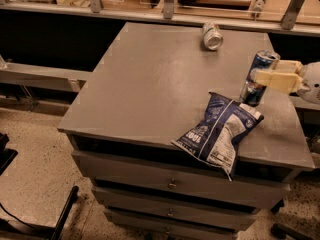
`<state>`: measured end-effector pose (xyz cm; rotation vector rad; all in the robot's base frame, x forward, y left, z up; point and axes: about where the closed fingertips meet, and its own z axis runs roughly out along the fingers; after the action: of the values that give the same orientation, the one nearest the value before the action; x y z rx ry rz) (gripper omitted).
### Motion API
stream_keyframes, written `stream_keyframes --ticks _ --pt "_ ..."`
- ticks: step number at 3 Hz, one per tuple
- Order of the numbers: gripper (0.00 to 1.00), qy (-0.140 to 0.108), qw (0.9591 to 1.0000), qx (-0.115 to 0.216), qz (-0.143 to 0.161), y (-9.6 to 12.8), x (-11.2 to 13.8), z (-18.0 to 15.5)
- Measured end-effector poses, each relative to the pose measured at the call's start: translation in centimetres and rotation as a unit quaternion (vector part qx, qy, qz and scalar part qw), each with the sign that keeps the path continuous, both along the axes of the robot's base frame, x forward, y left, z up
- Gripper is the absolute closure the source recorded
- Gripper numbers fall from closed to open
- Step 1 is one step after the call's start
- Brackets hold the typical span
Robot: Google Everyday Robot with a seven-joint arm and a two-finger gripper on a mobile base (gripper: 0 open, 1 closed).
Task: Move redbull can near blue chip bag
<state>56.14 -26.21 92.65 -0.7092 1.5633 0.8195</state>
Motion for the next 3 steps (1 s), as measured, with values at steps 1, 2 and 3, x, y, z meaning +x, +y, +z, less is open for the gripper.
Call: stream_keyframes --ticks 1,2,3 --pt "0.36 0.002 0.9998 -0.009 0.016 0.66 -0.54 -0.66" --pt "0.05 0.003 0.9981 -0.044 0.043 1.30 -0.93 -0.86" --pt "0.00 0.003 0.9982 -0.042 0.043 1.44 -0.86 -0.82"
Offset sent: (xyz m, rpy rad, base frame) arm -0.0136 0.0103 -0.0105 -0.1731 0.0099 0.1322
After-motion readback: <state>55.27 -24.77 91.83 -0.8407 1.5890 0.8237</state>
